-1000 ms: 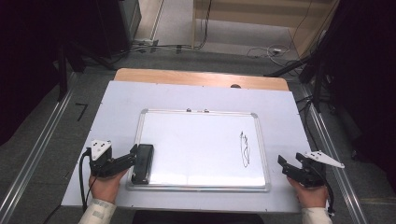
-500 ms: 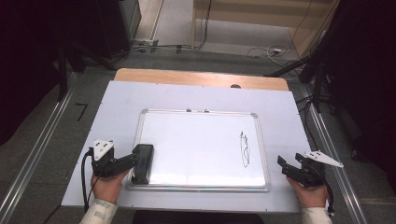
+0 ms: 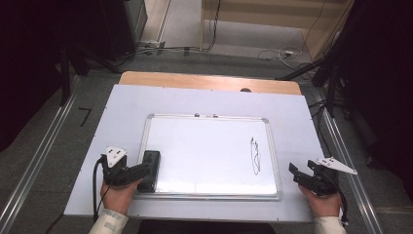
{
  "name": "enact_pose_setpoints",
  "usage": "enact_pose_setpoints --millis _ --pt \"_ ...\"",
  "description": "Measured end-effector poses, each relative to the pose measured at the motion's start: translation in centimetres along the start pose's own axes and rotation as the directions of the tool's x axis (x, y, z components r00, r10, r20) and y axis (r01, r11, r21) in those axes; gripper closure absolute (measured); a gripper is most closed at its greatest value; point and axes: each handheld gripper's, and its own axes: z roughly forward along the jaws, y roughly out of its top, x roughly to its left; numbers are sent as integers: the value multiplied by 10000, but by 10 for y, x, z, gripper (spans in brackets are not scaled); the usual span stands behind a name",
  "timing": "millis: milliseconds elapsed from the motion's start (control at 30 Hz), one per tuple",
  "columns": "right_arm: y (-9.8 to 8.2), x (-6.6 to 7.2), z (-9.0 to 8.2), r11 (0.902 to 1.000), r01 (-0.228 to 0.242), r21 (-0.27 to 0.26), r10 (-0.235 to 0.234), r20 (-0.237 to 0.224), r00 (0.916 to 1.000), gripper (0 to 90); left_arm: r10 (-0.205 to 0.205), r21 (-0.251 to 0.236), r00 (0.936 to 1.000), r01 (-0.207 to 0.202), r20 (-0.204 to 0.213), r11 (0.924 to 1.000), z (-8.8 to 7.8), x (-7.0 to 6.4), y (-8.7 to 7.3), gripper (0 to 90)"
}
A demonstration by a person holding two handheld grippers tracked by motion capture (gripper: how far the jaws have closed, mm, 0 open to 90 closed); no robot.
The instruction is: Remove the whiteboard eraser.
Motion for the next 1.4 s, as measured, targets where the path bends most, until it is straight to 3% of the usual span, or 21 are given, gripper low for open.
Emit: enact_pose_setpoints --millis 267,400,667,1200,1300,1400 --pt "0 1 0 10000 28 15 -28 20 10000 246 487 562 9987 -478 -141 9973 8 -23 -5 52" --pt "0 1 0 10000 55 34 -55 -12 10000 246 761 1078 9963 -715 -392 9916 15 -32 -10 52" --pt "0 2 1 10000 88 43 -88 6 10000 246 1072 1301 9932 -1004 -458 9864 19 -38 -14 98" --pt "-1 2 0 9999 137 59 -137 -5 9999 246 1204 1426 9909 -1108 -600 9836 21 -42 -16 124" --pt "-1 2 0 9999 107 61 -107 9 9999 246 1224 1457 9903 -1118 -660 9830 21 -44 -17 141" --pt "-1 2 0 9999 103 85 -103 27 9999 246 1424 1673 9880 -1306 -605 9772 23 -49 -19 219"
